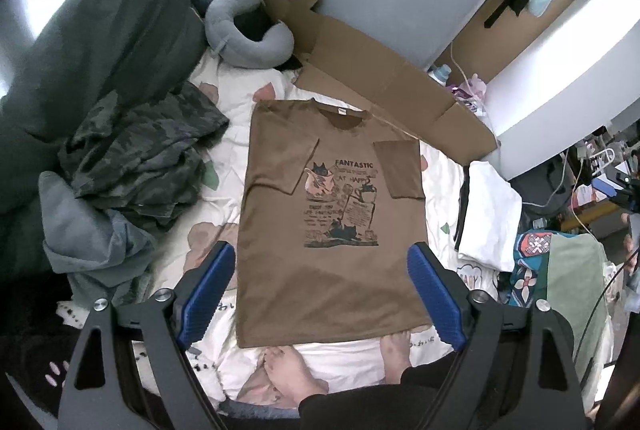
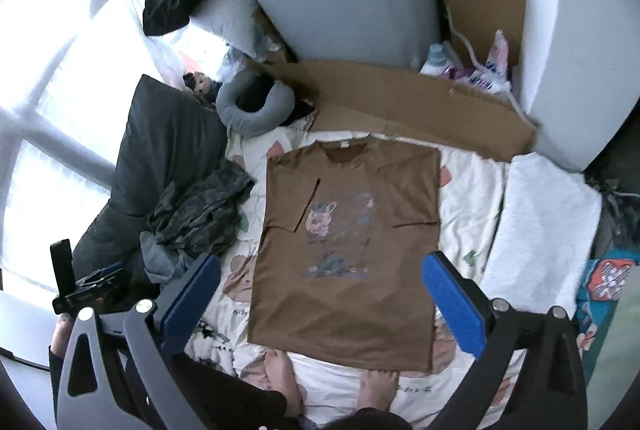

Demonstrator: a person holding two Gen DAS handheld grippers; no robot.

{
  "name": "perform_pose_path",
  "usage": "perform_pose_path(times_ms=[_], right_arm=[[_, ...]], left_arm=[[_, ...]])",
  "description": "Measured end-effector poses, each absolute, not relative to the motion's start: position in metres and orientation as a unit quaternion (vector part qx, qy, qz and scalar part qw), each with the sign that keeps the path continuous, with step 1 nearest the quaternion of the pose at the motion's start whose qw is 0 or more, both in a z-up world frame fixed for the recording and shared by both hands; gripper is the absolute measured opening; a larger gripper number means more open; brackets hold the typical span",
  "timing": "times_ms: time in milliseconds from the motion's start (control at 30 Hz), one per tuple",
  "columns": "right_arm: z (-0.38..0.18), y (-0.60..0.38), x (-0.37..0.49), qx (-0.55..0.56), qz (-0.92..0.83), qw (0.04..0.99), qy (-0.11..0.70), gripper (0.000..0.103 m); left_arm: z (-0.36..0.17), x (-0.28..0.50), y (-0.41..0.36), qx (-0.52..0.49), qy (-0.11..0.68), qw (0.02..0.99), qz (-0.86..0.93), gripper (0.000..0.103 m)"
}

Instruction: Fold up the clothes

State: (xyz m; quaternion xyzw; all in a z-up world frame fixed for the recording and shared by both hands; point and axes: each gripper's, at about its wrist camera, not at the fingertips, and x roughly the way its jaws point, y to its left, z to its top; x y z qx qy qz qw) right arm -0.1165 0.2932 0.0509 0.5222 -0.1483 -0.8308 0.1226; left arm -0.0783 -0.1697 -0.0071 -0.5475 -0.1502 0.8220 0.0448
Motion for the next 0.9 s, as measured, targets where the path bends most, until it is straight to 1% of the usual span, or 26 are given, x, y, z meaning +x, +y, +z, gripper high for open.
perform_pose_path(times_ms=[233, 467, 600, 900], right_arm=[[0.083, 0.331, -0.091, 0.499, -0.849, 0.114, -0.135, 0.102], [0.089, 0.369, -0.067, 0.49, -0.856, 0.102, -0.129, 0.102], [0.075, 0.385, -0.055, 0.498, -0.855, 0.084, -0.118, 0.102], [0.02, 0.419, -0.032, 0.512, -0.848, 0.052, -0.123, 0.102]], left_arm=[[0.008, -0.056, -0.173, -0.538, -0.151, 0.036, 0.829, 0.088], [0.011, -0.039, -0.169, -0.531, -0.152, 0.034, 0.833, 0.088], [0.003, -0.029, -0.167, -0.526, -0.131, 0.022, 0.84, 0.088], [-0.027, -0.009, -0.172, -0.501, -0.127, 0.003, 0.856, 0.088]])
